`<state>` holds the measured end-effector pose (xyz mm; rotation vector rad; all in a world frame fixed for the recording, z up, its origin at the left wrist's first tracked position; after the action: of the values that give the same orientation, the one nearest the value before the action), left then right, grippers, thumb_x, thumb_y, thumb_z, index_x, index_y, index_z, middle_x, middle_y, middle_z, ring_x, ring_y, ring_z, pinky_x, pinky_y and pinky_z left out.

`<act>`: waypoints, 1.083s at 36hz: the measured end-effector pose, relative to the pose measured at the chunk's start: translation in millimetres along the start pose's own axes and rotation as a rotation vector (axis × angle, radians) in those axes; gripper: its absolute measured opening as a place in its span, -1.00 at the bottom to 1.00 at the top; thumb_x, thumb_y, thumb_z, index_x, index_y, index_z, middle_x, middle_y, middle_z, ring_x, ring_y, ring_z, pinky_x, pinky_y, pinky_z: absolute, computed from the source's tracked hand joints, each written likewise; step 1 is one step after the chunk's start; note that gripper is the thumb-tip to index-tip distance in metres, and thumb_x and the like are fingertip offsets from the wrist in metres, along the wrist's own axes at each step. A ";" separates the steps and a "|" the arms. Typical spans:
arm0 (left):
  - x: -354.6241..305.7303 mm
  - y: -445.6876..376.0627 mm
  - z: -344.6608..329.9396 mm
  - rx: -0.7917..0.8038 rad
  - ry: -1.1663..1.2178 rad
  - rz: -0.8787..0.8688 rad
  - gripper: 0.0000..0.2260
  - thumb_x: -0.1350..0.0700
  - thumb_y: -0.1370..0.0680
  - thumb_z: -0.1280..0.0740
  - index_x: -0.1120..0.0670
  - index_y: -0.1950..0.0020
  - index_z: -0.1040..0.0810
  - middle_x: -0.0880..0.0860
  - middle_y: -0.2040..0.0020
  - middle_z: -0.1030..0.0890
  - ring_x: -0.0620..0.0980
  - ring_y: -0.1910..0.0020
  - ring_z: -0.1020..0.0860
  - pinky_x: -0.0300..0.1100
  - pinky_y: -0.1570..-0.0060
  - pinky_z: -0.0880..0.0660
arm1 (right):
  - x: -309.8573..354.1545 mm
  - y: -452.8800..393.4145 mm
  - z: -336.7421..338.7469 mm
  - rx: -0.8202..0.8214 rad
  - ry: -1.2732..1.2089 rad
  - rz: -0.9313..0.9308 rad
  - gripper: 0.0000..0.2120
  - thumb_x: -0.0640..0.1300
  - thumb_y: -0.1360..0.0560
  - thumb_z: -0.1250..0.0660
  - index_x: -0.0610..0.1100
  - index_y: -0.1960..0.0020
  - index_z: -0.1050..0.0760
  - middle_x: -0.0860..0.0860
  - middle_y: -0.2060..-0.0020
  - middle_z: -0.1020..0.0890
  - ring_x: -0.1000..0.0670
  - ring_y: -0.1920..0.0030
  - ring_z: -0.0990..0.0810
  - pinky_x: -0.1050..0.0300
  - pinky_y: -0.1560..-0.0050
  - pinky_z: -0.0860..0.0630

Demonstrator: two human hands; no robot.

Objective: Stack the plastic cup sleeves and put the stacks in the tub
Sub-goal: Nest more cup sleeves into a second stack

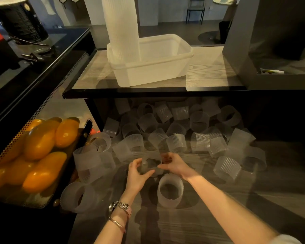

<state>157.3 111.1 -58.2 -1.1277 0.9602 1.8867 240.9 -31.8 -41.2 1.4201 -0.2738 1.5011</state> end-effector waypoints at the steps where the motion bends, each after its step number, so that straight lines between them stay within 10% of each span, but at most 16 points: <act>1: -3.2 1.6 -0.8 0.012 0.033 -0.001 -0.54 0.20 -0.35 -0.52 0.00 -0.14 -0.41 -0.01 -0.15 -0.44 -0.22 -0.07 -0.50 -0.29 -0.07 -0.50 | 1.2 2.1 2.9 -0.004 -0.027 0.016 -0.46 -0.19 -0.40 -0.46 -0.16 -0.33 -0.37 -0.03 -0.14 -0.51 0.02 -0.17 -0.49 0.19 -0.15 -0.46; 16: -61.8 48.4 -3.7 0.111 0.179 -0.056 -0.66 0.04 -0.39 -0.48 -0.16 -0.05 -0.41 -0.13 -0.08 -0.51 -0.22 -0.02 -0.51 -0.53 0.20 -0.44 | 26.4 67.7 36.3 -0.120 -0.274 0.203 -0.72 -0.18 -0.42 -0.43 -0.04 -0.10 -0.48 0.05 -0.04 -0.58 0.13 -0.09 -0.54 0.42 -0.01 -0.49; 27: -59.6 89.9 -14.6 0.149 0.286 -0.084 -0.58 0.35 -0.33 -0.49 0.04 -0.08 -0.45 -0.08 -0.01 -0.61 -0.28 0.06 -0.60 -0.44 0.10 -0.47 | 4.1 107.3 33.2 -0.122 -0.258 0.268 -0.67 -0.28 -0.39 -0.44 -0.06 -0.10 -0.47 0.04 -0.05 -0.61 0.16 -0.05 -0.60 0.23 -0.06 -0.54; 39: -33.6 101.8 -30.3 0.168 0.126 -0.131 -0.39 0.11 -0.13 -0.53 -0.03 -0.11 -0.37 -0.10 -0.12 -0.51 -0.23 -0.10 -0.52 -0.42 -0.09 -0.40 | -32.7 114.0 27.6 -0.064 -0.212 0.205 -0.49 -0.46 -0.24 -0.50 -0.10 -0.07 -0.43 0.04 -0.02 -0.62 0.23 -0.08 -0.58 0.38 -0.06 -0.46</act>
<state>92.9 31.4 -14.5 -1.1890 1.0659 1.6158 164.7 -121.3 -9.5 1.5376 -0.6095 1.4902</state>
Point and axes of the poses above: each hand's wrist, its own y-axis away from the middle knuckle, its own z-axis out of the back of the hand, x = y × z, the point moved 7 cm from there along -y, towards the middle knuckle
